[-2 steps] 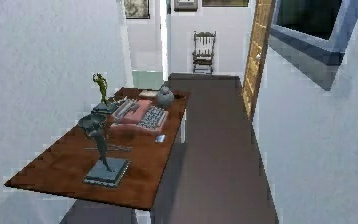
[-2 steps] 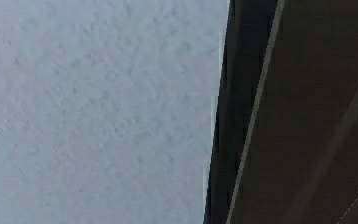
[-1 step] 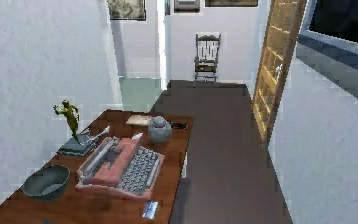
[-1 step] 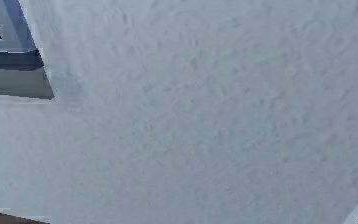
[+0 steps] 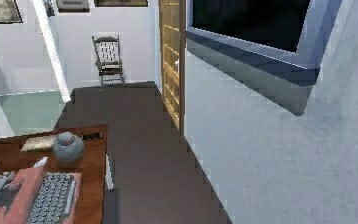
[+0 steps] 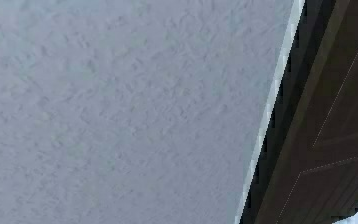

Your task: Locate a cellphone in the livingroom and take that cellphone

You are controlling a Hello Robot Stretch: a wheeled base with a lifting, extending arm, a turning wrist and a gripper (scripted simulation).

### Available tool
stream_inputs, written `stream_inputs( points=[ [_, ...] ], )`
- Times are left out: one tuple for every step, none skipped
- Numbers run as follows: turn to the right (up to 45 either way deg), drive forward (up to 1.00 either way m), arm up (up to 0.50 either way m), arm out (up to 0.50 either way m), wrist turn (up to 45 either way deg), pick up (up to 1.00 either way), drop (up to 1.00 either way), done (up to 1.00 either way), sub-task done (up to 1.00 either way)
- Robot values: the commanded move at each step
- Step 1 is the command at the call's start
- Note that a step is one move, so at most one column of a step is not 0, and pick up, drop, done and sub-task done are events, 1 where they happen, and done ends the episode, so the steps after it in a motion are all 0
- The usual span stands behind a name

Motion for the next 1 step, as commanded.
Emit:
stream_inputs(
  points=[
    [0.0,0.7,0.0,0.0,0.0,0.0,0.0,0.0,0.0]
  ],
)
